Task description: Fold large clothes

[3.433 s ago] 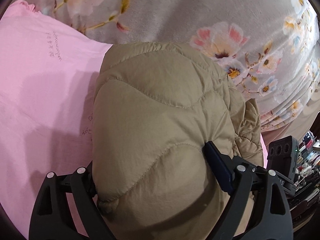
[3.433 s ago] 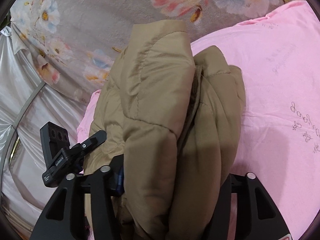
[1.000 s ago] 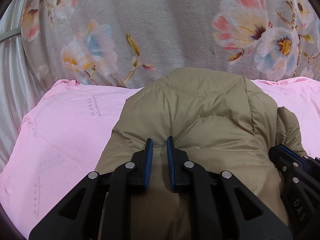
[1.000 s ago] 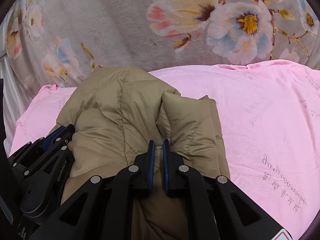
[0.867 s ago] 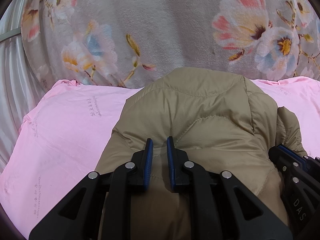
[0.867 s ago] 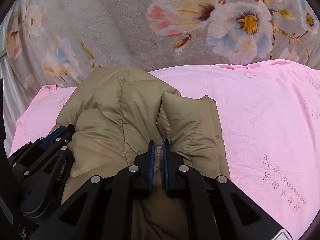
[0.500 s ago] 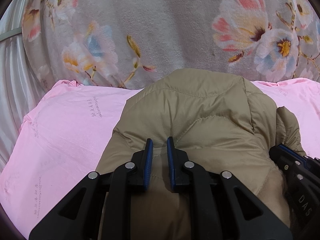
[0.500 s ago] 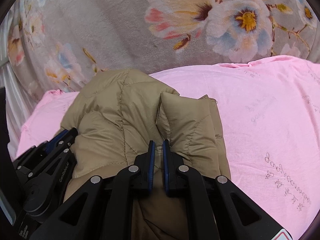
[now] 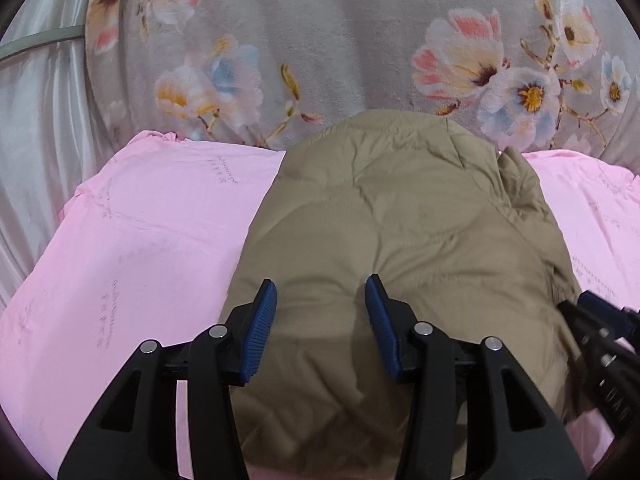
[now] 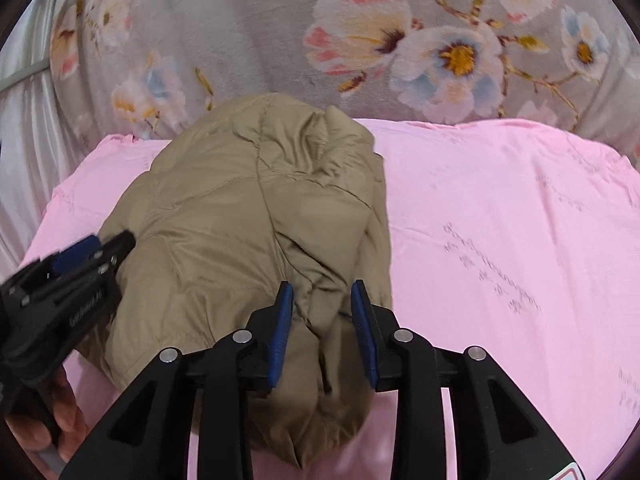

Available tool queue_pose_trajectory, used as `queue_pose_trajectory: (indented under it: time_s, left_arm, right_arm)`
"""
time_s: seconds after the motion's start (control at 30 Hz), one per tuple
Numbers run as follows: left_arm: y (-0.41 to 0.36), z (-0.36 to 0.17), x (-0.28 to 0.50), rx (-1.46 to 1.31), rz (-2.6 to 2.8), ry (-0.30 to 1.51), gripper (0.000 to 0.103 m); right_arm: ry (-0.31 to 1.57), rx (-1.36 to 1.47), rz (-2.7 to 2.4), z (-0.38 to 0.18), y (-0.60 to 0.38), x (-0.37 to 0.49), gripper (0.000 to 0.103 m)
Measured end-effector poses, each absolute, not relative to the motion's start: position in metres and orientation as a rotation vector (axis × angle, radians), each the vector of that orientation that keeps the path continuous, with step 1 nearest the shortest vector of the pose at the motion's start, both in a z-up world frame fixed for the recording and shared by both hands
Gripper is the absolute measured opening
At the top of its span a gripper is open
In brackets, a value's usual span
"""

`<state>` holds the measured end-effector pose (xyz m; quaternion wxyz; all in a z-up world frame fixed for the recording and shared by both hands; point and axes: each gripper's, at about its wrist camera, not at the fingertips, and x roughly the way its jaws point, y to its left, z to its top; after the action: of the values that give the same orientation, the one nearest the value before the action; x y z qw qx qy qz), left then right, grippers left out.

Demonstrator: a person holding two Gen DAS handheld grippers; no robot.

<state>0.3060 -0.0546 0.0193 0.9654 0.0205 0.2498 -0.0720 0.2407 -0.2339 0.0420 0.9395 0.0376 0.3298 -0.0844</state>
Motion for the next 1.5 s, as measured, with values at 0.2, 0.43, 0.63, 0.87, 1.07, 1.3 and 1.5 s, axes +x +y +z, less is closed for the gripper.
queue_pose_trajectory:
  time_s: [0.2,0.43,0.63,0.87,1.07,1.3,1.5]
  left_arm:
    - [-0.037,0.009,0.265,0.018,-0.144,0.52,0.051]
    - [-0.024,-0.005,0.222,-0.018,-0.158,0.602,0.059]
    - [-0.022,-0.013,0.187,0.008,-0.154,0.636,0.062]
    - [-0.023,-0.019,0.152,0.056,-0.153,0.654,0.069]
    - [-0.02,-0.021,0.132,0.06,-0.137,0.656,0.075]
    - [-0.017,-0.022,0.118,0.066,-0.107,0.641,0.08]
    - [-0.017,-0.022,0.115,0.071,-0.086,0.642,0.085]
  right_arm:
    - [0.691,0.013,-0.217,0.038,-0.216,0.196,0.031]
    - [0.756,0.012,-0.226,0.031,-0.196,0.15,0.046]
    - [0.782,0.018,-0.252,0.025,-0.182,0.114,0.062]
    - [0.781,-0.031,-0.254,0.024,-0.16,0.084,0.074]
    - [0.762,-0.021,-0.267,0.026,-0.158,0.069,0.078]
    - [0.751,-0.005,-0.277,0.027,-0.16,0.063,0.078]
    - [0.733,-0.001,-0.284,0.029,-0.161,0.06,0.08]
